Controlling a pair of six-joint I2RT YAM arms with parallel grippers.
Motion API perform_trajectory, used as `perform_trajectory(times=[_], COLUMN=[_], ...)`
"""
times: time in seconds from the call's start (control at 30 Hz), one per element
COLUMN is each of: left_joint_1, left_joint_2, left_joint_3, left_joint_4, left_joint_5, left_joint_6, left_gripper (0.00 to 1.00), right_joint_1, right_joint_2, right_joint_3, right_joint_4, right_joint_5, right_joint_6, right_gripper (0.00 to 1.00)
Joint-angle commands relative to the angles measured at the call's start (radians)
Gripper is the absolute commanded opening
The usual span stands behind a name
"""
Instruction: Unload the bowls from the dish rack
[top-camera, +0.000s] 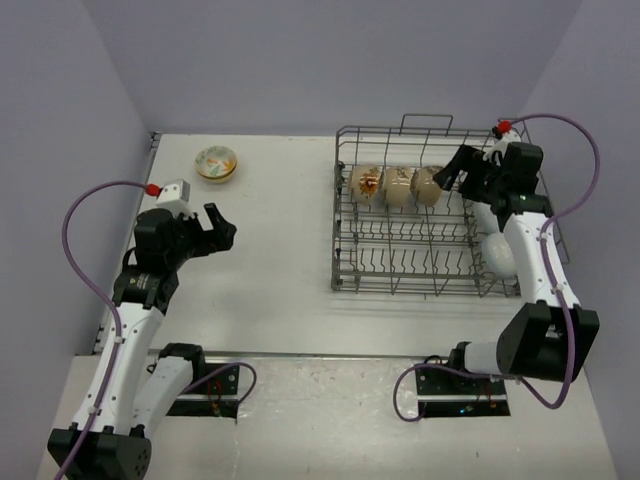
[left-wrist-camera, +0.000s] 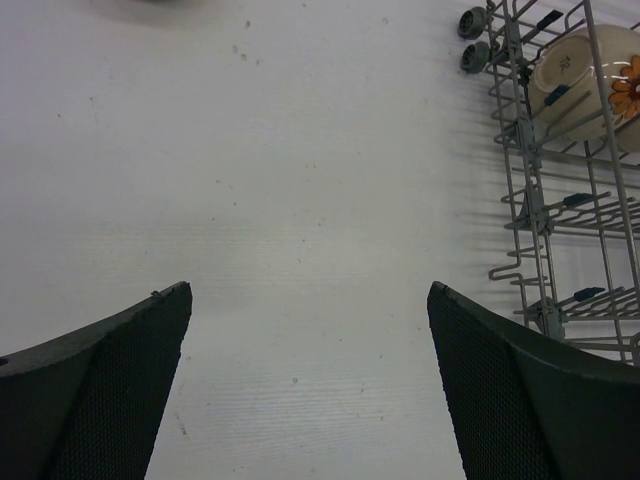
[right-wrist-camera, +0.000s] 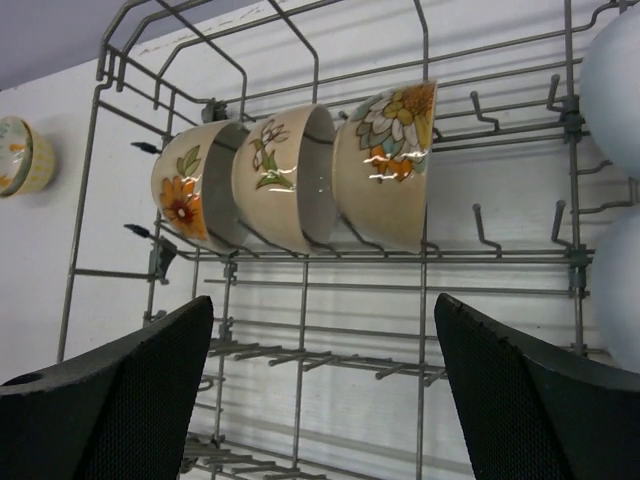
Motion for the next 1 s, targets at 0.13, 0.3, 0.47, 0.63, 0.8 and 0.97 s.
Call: perform_trajectory(times=[0.13, 0.3, 0.47, 0.63, 0.8, 0.97], left_joint_1=[-0.032, -0.068, -0.071, -0.075, -0.077, -0.077], left_joint_2=[-0.005, -0.011, -0.005, -0.013, -0.010, 0.001], left_joint_3=[-0.001, -0.003, -0.001, -0.003, -0.003, -0.001], left_joint_4=[0.043, 0.040, 0.040, 0.040, 0.040, 0.040], left_joint_5=[0.014, 0.011, 0.012, 0.011, 0.012, 0.015], left_joint_6=[0.030, 0.031, 0.031, 0.031, 0.031, 0.031], left_gripper=[1.00, 1.00, 1.00, 1.00, 1.00, 1.00], right_joint_1=[-0.088, -0.127, -0.128, -0.127, -0.127, -0.127], right_joint_2=[0.253, 0.401, 0.461, 0.521, 0.587, 0.657], right_joint_3=[0.243, 0.328, 0.380, 0.429, 0.460, 0.509], right_joint_4=[-0.096, -0.136, -0.156, -0.167, -0.173, -0.220], right_joint_5=[-0.159, -0.211, -0.270, -0.305, -0.346, -0.420], right_joint_6=[-0.089, -0.118, -0.141, -0.140, -0.152, -0.186], right_gripper=[0.82, 0.78, 0.78, 0.77, 0.75, 0.65])
